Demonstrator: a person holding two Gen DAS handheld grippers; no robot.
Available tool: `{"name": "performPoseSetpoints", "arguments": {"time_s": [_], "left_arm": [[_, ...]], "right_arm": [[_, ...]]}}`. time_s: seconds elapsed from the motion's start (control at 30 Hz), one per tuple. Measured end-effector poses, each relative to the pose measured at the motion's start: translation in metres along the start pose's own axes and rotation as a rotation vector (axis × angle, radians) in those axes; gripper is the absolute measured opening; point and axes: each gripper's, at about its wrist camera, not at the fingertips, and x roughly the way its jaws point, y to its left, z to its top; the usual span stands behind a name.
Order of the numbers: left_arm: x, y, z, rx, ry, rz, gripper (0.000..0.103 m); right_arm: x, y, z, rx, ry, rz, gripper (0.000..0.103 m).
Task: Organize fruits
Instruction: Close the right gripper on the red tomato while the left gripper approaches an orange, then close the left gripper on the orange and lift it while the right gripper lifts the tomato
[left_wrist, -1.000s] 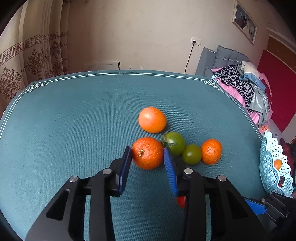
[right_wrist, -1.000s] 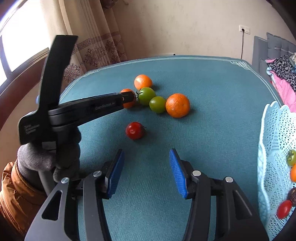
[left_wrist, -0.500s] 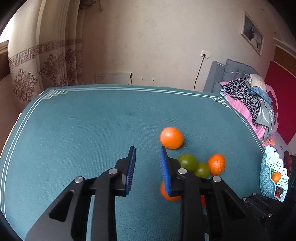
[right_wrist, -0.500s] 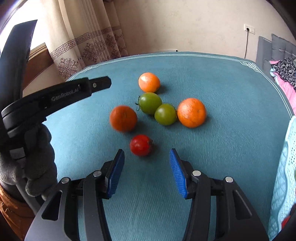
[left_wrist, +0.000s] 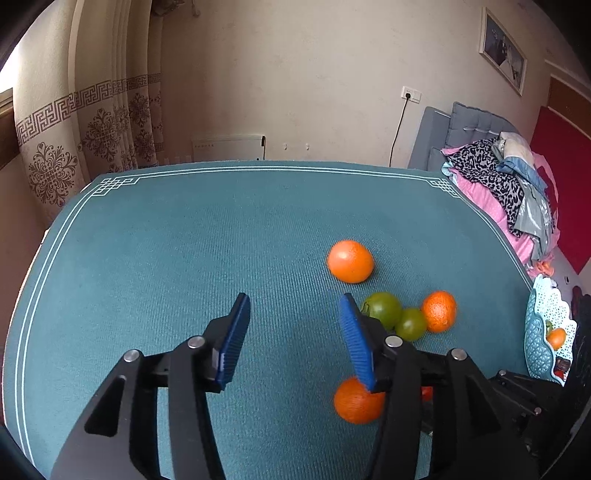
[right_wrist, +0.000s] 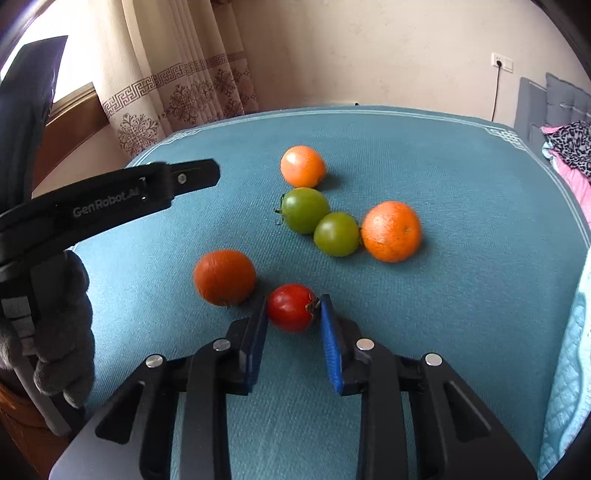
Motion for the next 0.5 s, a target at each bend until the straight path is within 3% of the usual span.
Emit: {"name": "performPoseSetpoints", "arguments": {"time_s": [0.1, 0.27, 0.5], "left_arm": [[-0.008, 0.004, 0.000, -0.002, 0.022, -0.027, 0.065], [-0.022, 0.000, -0.011, 0.035, 0.057, -0.100, 0.066], [-0.042, -0.039, -0.040, 0.198, 0.078, -0.209, 0.069]], "right_arm": [[-0.016, -0.004, -0.003, 0.000, -0.028, -0.017, 0.028], [-0.038, -0.011, -0.002, 0.027, -0.066, -0.033, 0.029], [-0.080, -0.031, -0.003, 0.074, -0.146, -0.061, 0.029]]}}
